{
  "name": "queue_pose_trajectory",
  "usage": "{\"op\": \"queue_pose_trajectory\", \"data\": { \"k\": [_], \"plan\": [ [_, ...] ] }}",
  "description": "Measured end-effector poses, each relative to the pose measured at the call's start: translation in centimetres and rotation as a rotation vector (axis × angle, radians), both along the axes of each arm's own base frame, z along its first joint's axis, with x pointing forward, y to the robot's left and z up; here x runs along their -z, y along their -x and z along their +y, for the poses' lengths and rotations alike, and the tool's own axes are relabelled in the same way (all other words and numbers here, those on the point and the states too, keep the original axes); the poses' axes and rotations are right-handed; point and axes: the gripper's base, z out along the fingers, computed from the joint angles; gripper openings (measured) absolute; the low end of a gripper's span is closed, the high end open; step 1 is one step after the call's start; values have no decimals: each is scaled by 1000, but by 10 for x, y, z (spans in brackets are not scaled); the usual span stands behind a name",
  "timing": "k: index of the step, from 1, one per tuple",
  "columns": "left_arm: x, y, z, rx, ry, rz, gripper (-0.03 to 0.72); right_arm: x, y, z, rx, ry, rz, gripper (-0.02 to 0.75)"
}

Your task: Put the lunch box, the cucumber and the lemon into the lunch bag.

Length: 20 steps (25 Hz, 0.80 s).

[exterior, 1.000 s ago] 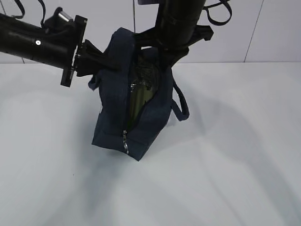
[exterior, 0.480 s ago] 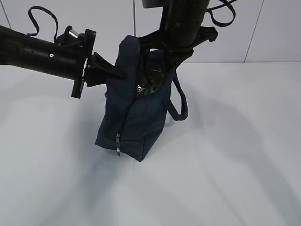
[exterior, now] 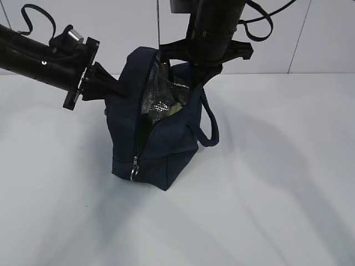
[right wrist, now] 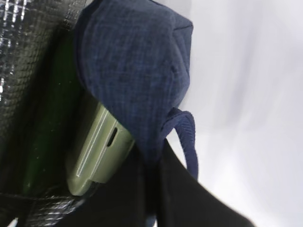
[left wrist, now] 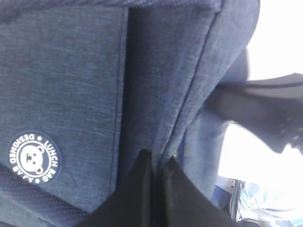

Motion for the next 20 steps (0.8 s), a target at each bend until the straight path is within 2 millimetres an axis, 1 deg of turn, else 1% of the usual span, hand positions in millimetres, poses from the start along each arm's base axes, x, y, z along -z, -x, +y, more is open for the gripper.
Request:
{"op": "queue_pose_trajectory", "data": {
  "k": [6, 10, 16, 20],
  "plan": [
    [1, 0, 1, 8, -19, -5, -9, 17, -4, 7, -3, -34, 43, 23],
    [2, 0, -1, 11, -17, -3, -9, 25, -6, 13, -45, -58, 70, 23],
    [-3, 4, -20, 21, 35, 3, -9, 26, -9, 7, -43, -30, 57, 23],
    [-5, 7, -34, 34, 68, 12, -9, 15, -9, -4, -23, -28, 41, 23]
  ]
}}
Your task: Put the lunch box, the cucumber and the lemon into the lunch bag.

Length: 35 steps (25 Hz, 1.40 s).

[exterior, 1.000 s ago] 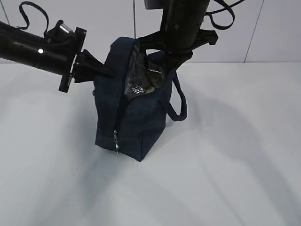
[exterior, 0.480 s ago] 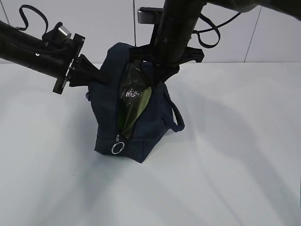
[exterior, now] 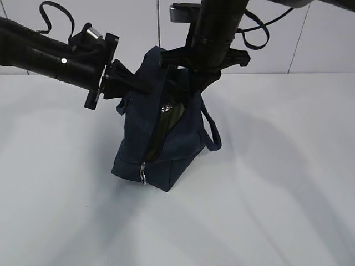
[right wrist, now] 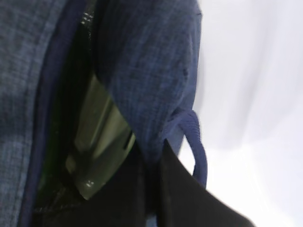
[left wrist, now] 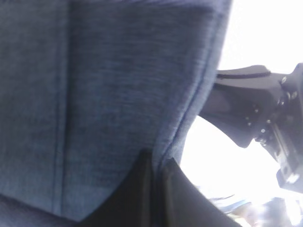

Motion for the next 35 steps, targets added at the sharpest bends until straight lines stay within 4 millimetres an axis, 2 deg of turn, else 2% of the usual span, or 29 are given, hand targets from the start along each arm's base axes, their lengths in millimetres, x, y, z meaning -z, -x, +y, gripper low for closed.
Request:
{"op": "queue_pose_trajectory", "data": {
  "k": [6, 12, 15, 20, 25, 28, 31, 32, 35],
  "plan": [
    [-7, 2, -18, -21, 97, 24, -9, -24, 2, -21, -2, -2, -36, 23],
    [-9, -2, -25, -71, 173, 52, -9, -41, 0, -45, 17, -23, -69, 23],
    [2, -5, -26, -79, 176, 84, -9, -41, -1, -47, 16, -22, -68, 23],
    [26, -9, -27, -90, 172, 142, -9, -28, -7, -45, 15, -15, -48, 23],
    [29, -9, -27, -89, 168, 149, 5, -23, -9, -46, 14, 10, -51, 36],
    [29, -9, -27, -84, 161, 147, 96, -23, -11, -49, 15, 44, -62, 85],
    [30, -8, -27, -80, 154, 146, 269, -23, -11, -49, 15, 48, -68, 179],
    [30, -8, -27, -78, 152, 146, 306, -23, -11, -49, 15, 46, -67, 211],
    [30, -8, -27, -78, 151, 146, 361, -23, -11, -48, 10, 42, -66, 298]
  ]
}}
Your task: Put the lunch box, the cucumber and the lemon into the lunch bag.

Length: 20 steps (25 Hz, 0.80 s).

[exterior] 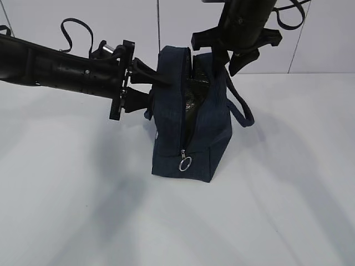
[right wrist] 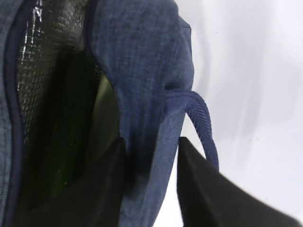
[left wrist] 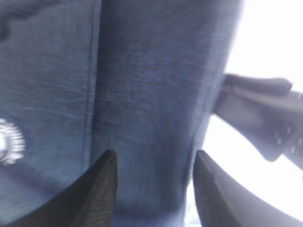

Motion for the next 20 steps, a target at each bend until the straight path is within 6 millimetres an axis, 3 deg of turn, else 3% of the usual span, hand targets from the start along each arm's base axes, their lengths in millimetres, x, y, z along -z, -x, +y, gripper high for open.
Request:
{"op": "queue_pose_trajectory", "data": {
  "k": [7, 11, 20],
  "plan": [
    [-6, -8, 21, -45, -3, -16, 375, -6, 1, 5, -43, -48, -5, 326],
    [-20, -10, 36, -73, -6, -48, 375, -23, 0, 10, -68, -103, -49, 327],
    [-54, 0, 46, -41, -57, -150, 370, -60, 0, 12, -114, -151, -171, 321]
  ]
}}
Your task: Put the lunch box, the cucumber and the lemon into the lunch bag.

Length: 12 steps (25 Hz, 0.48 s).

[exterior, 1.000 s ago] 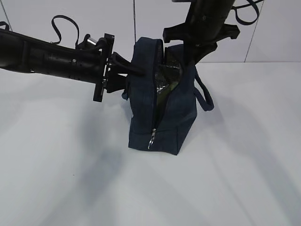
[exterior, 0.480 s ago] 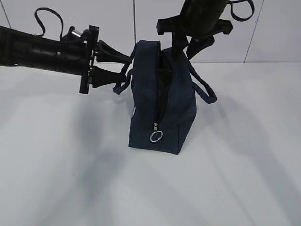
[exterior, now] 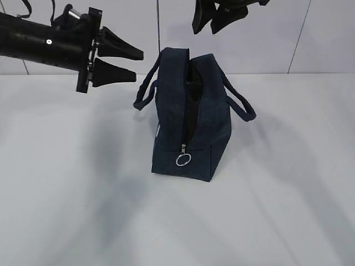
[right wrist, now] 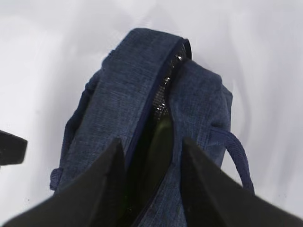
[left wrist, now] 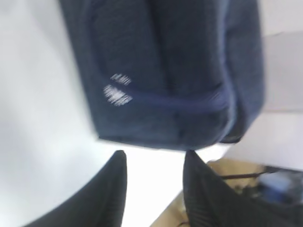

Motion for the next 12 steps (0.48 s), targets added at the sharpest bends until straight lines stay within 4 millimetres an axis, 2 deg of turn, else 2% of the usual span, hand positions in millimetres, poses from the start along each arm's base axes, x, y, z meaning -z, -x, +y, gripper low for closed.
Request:
{"op": "queue_pose_trajectory", "data": {
  "k": [4, 7, 12],
  "plan": [
    [-11, 4, 20, 47, -152, -82, 333, -15, 8, -2, -43, -1, -39, 272],
    [-17, 12, 32, 114, -347, -127, 289, -34, 18, -4, -72, -17, -79, 237],
    [-43, 29, 45, 149, -538, -186, 272, -63, 38, -4, -134, -70, -136, 228]
  ]
}}
